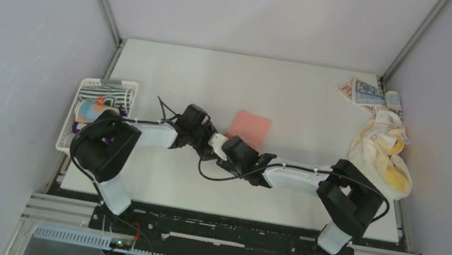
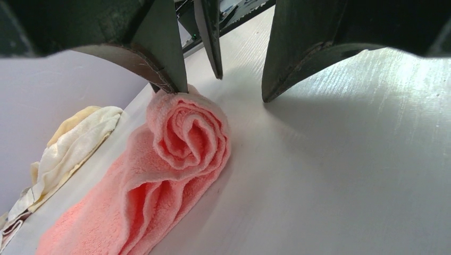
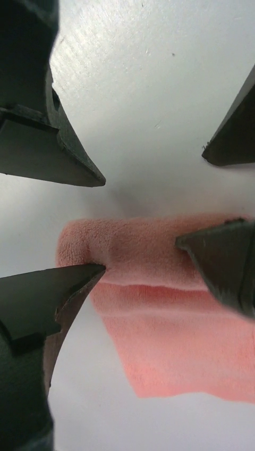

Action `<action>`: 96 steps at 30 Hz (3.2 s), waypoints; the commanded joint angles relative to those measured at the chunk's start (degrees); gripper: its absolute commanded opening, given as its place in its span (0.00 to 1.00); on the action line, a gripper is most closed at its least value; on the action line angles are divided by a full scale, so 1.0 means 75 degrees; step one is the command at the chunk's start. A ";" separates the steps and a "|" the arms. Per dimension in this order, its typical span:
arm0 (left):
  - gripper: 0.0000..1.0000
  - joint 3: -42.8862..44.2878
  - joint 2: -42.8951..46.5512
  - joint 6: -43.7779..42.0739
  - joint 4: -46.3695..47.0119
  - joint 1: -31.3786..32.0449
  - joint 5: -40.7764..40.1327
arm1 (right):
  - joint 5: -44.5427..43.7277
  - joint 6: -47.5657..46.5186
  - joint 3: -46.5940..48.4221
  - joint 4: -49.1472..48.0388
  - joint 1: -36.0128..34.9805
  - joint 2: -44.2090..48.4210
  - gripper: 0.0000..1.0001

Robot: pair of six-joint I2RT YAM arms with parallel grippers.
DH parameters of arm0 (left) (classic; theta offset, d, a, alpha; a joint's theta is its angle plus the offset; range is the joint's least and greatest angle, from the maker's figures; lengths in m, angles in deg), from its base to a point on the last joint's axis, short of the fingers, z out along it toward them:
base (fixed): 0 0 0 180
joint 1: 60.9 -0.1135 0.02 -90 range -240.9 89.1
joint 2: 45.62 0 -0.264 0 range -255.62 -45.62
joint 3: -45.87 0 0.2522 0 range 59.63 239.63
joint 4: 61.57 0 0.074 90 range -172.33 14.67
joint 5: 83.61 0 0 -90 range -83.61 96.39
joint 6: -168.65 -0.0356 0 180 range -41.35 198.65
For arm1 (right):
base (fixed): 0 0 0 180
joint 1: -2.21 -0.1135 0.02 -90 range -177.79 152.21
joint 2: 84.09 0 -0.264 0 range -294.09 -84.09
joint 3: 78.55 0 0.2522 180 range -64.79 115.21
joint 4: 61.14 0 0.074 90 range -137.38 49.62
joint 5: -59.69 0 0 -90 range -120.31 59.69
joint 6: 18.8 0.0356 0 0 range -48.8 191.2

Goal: Roll the towels
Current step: Roll the towel at the center of the board.

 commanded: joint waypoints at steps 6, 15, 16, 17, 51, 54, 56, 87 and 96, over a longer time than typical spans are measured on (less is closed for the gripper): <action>0.61 -0.0163 -0.0384 -0.0531 -0.1171 -0.0147 -0.0723 | 0.0059 -0.0178 0.0369 0.0320 0.0099 -0.0927 0.53; 0.61 -0.0174 -0.0364 -0.0592 -0.1171 -0.0212 -0.0683 | 0.0434 -0.0146 0.0828 0.0930 0.0282 -0.1321 0.46; 0.61 -0.0191 -0.0345 -0.0616 -0.1171 -0.0212 -0.0680 | 0.0555 -0.0133 0.0866 0.1008 0.0295 -0.1334 0.43; 0.61 -0.0207 -0.0319 -0.0629 -0.1171 -0.0212 -0.0669 | 0.0641 -0.0126 0.0927 0.1098 0.0312 -0.1354 0.41; 0.76 -0.2564 0.4676 -0.0354 -0.1169 -0.0990 -0.0948 | 1.0784 0.4329 0.1951 0.0540 0.2934 -0.3253 0.00; 0.77 -0.2449 0.4505 -0.0367 -0.0995 -0.0825 -0.0945 | 1.1347 0.4601 0.2171 0.0583 0.3167 -0.3630 0.00; 0.77 -0.2328 0.4256 -0.0366 -0.0834 -0.0763 -0.0891 | 1.1492 0.4662 0.2326 0.0743 0.3268 -0.3856 0.00; 0.58 -0.1243 0.1752 -0.0249 -0.0792 -0.0315 -0.1265 | 1.1092 0.4748 0.2879 0.1380 0.3571 -0.4587 0.00; 0.51 -0.0858 0.1125 -0.0675 -0.1427 -0.0313 -0.1487 | 1.0058 0.3866 0.2817 0.1670 0.3428 -0.3593 0.13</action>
